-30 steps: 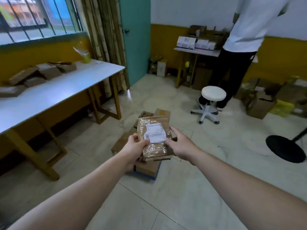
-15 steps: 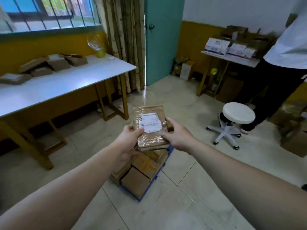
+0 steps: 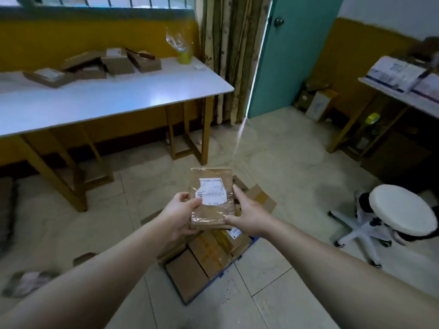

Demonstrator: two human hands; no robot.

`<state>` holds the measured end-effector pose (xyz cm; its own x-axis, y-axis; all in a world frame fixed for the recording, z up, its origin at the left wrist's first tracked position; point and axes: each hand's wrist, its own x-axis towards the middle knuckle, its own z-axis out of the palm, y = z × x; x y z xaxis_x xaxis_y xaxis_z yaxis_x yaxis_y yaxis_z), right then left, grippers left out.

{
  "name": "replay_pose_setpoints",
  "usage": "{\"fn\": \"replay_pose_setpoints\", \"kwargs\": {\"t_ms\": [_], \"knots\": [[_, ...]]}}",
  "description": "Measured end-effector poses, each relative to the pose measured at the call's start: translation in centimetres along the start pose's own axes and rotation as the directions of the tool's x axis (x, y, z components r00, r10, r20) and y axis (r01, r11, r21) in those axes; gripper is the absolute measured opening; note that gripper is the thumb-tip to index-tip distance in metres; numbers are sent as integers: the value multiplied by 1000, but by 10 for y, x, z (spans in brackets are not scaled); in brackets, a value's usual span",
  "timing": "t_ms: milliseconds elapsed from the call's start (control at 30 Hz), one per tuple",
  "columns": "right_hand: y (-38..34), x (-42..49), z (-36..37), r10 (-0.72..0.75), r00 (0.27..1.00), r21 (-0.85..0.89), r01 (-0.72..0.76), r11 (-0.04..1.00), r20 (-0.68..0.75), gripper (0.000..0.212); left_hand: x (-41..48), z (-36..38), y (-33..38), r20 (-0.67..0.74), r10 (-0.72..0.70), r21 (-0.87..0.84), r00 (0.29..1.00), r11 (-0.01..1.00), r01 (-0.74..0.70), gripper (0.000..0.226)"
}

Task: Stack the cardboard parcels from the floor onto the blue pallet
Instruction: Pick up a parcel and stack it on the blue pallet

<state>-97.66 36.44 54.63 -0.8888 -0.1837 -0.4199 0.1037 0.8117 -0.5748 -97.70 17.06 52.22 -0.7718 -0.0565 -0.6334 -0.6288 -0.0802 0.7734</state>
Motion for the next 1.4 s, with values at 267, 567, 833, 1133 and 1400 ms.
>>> {"fn": "replay_pose_setpoints", "kwargs": {"t_ms": [267,567,833,1133,1400], "knots": [[72,110,35,-46,938,-201,121,972,344,96,84,31,-79,-235,-263,-125,936,963,240,55],[198,228,127,-5,855,-271,170,948,519,89,200,85,-228,-387,-461,-246,799,887,392,55],[284,326,208,-21,856,-412,271,870,517,85,318,88,-322,-391,-532,-412,751,831,374,33],[325,342,254,-73,897,-537,325,778,437,86,378,82,-369,-453,-467,-279,760,884,377,49],[306,338,234,-37,882,-556,328,764,469,76,361,75,-352,-348,-455,-135,820,890,436,47]]}}
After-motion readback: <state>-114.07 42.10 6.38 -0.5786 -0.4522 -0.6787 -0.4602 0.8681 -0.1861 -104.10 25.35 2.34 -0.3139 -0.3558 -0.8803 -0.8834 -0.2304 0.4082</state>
